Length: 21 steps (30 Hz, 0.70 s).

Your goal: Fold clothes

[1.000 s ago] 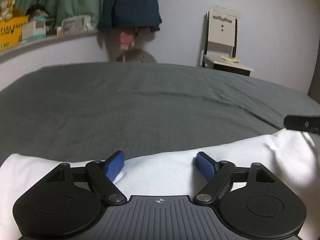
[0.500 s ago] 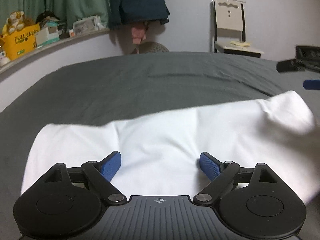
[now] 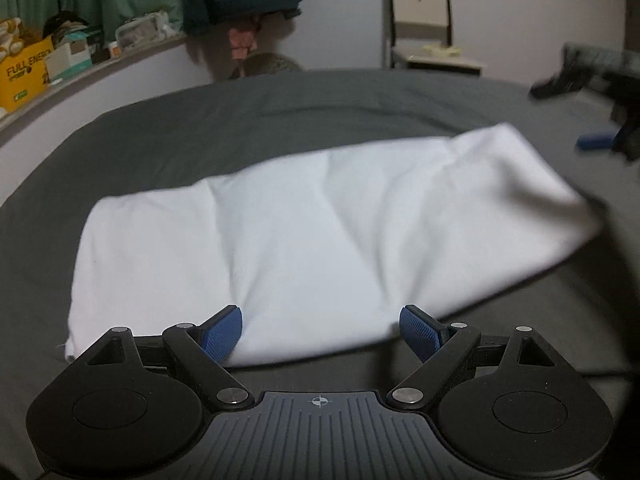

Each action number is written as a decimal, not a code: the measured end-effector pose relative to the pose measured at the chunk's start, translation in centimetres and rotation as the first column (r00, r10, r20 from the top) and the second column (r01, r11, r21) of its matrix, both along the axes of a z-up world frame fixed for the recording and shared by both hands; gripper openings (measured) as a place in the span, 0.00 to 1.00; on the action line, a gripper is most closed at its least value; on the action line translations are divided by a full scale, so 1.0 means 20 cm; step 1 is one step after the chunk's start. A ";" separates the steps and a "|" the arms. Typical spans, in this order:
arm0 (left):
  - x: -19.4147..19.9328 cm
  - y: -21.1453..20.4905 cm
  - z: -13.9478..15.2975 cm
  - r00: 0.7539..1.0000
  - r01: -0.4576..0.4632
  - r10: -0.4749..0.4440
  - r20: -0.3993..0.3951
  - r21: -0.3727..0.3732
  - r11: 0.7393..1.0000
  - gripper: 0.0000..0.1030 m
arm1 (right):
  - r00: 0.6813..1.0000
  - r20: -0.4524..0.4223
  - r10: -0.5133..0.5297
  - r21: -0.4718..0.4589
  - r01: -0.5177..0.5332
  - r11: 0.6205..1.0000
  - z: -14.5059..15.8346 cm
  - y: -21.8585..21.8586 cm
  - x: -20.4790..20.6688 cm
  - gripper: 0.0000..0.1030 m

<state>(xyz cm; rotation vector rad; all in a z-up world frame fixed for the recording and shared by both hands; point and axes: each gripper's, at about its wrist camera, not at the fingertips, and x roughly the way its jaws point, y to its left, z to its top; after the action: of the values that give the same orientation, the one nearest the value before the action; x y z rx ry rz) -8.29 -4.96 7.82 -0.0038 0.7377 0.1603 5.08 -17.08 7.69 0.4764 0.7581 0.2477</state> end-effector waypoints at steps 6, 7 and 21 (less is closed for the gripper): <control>-0.06 0.06 0.14 0.990 0.135 -0.123 0.074 -0.186 0.973 0.87 | 0.989 -0.147 0.033 0.168 -0.007 0.986 -0.13 -0.10 -0.02 1.00; -0.05 0.08 0.15 0.985 0.169 -0.155 0.081 -0.216 0.962 0.87 | 0.984 -0.169 0.054 0.201 -0.019 0.979 -0.14 -0.10 -0.01 1.00; 0.02 0.61 0.08 0.989 0.026 0.027 0.144 -0.358 0.933 0.87 | 0.871 -0.297 0.393 0.260 -0.322 0.910 -0.22 0.00 0.17 0.86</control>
<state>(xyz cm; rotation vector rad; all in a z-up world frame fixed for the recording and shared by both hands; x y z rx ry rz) -7.96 7.16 9.50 -0.3620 0.6114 0.0227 8.57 -17.04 3.21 0.5778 1.1742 0.6075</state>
